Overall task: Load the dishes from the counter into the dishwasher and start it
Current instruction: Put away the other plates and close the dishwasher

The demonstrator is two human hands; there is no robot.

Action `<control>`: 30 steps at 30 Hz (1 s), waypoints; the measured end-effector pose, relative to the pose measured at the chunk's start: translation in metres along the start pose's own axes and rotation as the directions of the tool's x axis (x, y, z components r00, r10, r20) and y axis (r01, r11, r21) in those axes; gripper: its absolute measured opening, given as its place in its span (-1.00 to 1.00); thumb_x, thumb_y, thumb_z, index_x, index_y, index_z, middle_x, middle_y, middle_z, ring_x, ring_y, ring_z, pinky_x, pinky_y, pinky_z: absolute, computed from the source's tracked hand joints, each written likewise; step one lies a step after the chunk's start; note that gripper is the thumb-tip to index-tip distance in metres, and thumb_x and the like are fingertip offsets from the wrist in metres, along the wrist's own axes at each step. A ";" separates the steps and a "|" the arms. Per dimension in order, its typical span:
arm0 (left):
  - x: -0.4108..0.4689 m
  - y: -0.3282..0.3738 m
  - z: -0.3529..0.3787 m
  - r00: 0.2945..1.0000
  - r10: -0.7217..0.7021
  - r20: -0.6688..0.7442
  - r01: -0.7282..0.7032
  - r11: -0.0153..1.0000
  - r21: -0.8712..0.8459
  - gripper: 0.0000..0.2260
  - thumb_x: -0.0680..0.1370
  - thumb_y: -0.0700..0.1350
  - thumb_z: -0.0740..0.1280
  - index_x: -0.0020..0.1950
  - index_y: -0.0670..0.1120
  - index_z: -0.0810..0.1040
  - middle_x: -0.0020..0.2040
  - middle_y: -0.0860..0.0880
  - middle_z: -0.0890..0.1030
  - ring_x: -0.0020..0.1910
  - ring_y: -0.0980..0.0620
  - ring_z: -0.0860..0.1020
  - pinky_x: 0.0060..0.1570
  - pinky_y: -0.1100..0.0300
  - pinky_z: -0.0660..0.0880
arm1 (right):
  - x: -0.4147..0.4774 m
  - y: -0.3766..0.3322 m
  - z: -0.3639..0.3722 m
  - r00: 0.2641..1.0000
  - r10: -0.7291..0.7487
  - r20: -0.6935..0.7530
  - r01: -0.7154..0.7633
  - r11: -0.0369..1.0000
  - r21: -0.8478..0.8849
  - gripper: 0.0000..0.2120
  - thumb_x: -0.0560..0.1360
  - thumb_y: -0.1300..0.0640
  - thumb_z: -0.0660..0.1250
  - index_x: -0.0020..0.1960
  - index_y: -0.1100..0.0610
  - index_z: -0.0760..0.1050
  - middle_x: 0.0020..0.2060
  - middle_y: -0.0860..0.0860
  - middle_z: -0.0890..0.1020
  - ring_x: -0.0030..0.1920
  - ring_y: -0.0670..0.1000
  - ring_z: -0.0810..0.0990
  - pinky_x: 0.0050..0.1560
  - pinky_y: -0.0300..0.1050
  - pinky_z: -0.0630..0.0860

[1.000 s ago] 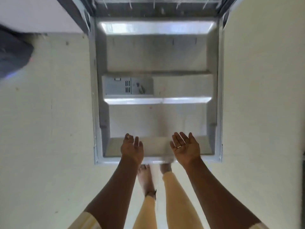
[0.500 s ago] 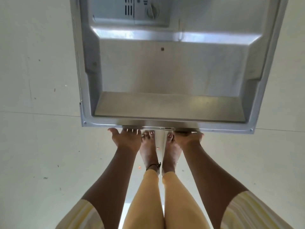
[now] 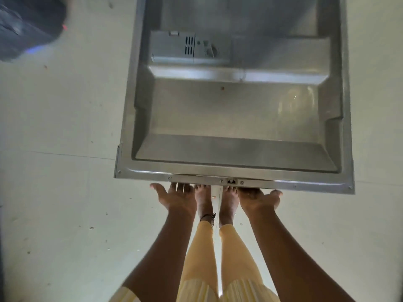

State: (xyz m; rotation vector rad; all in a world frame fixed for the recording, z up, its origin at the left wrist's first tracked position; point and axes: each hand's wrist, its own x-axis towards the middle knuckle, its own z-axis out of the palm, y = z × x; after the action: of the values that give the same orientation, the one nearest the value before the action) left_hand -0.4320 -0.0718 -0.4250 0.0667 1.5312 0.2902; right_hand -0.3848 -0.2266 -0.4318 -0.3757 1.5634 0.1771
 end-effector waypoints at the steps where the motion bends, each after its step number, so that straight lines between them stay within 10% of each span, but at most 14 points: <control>1: -0.025 0.003 0.007 1.000 0.017 -0.003 -0.017 1.000 0.013 -0.39 0.51 0.35 0.09 0.19 -0.16 0.47 0.00 -0.08 0.55 -0.05 -0.02 0.54 -0.19 0.10 0.46 | -0.027 -0.002 0.004 1.000 -0.017 0.013 0.017 0.999 -0.043 -0.33 0.57 -0.28 -0.03 0.34 0.25 0.35 0.28 0.21 0.48 0.29 0.22 0.44 0.37 0.16 0.29; 7: -0.168 0.019 0.060 0.943 0.329 0.046 -0.331 0.927 0.177 -0.70 0.60 0.10 0.16 0.04 -0.12 0.49 -0.09 -0.01 0.56 -0.13 0.06 0.54 0.12 0.20 0.41 | -0.178 -0.009 0.033 0.936 -0.328 0.125 0.351 0.870 -0.346 -0.47 0.62 -0.13 0.02 0.28 0.28 0.41 0.12 0.18 0.57 0.15 0.13 0.54 0.24 -0.03 0.40; 11: -0.241 0.030 0.095 0.755 0.569 0.326 -0.655 0.678 0.332 -0.83 0.63 -0.16 0.13 0.09 -0.20 0.47 0.01 -0.09 0.51 0.07 0.02 0.45 0.14 0.26 0.33 | -0.259 -0.008 0.065 0.734 -0.550 0.398 0.675 0.531 -0.512 -0.89 0.58 0.11 0.18 0.03 0.12 0.43 -0.23 -0.05 0.49 -0.21 -0.10 0.44 -0.15 -0.24 0.34; 13: -0.261 0.036 0.118 0.611 0.612 0.502 -0.792 0.475 0.384 -0.77 0.62 -0.22 0.15 0.22 -0.30 0.38 0.14 -0.21 0.47 0.17 -0.07 0.42 0.21 0.20 0.29 | -0.289 -0.008 0.091 0.630 -0.561 0.536 0.770 0.363 -0.525 -0.72 0.56 0.16 0.22 0.25 0.21 0.38 0.03 0.06 0.56 0.03 0.01 0.52 0.08 -0.15 0.42; 16: -0.293 0.050 0.170 0.513 0.581 0.633 -0.856 0.290 0.428 -0.45 0.59 -0.19 0.23 0.50 -0.26 0.05 0.49 -0.23 0.13 0.48 -0.09 0.11 0.47 0.05 0.09 | -0.325 -0.008 0.144 0.415 -0.463 0.783 0.891 0.032 -0.453 -0.33 0.56 0.19 0.24 0.53 0.18 -0.06 0.51 0.19 -0.03 0.49 0.07 0.07 0.40 -0.23 0.12; 19: -0.320 0.065 0.229 0.399 0.519 0.756 -0.891 0.025 0.453 -0.24 0.57 -0.14 0.28 0.48 -0.34 -0.21 0.49 -0.34 -0.21 0.51 -0.21 -0.18 0.47 0.12 -0.14 | -0.347 -0.014 0.193 0.304 -0.387 0.871 0.797 -0.398 -0.455 -0.21 0.55 0.18 0.21 0.50 0.20 -0.31 0.41 0.39 -0.33 0.46 0.30 -0.29 0.48 0.10 -0.13; 23: -0.342 0.082 0.287 0.322 0.428 0.845 -0.873 -0.211 0.440 -0.22 0.58 -0.09 0.25 0.47 -0.34 -0.27 0.39 -0.45 -0.39 0.41 -0.37 -0.37 0.44 0.05 -0.17 | -0.366 -0.028 0.236 0.084 -0.407 0.910 0.512 -0.766 -0.390 -0.20 0.49 0.18 0.19 0.49 0.28 -0.29 0.43 0.41 -0.25 0.46 0.35 -0.24 0.45 0.21 -0.16; 30: -0.353 0.094 0.347 0.299 0.451 0.841 -0.823 -0.324 0.466 -0.17 0.56 0.06 0.24 0.47 -0.32 -0.28 0.39 -0.49 -0.33 0.43 -0.41 -0.30 0.46 -0.13 -0.17 | -0.369 -0.052 0.289 -0.065 -0.226 0.972 0.402 -0.897 -0.182 -0.12 0.40 0.23 0.21 0.45 0.37 -0.34 0.47 0.30 -0.25 0.48 0.25 -0.26 0.44 0.06 -0.25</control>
State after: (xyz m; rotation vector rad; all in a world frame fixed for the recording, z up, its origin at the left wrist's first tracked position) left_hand -0.1072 -0.0137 -0.0443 2.1190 0.8304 0.1827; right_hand -0.0995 -0.1298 -0.0692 -2.8422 -0.1991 -0.0566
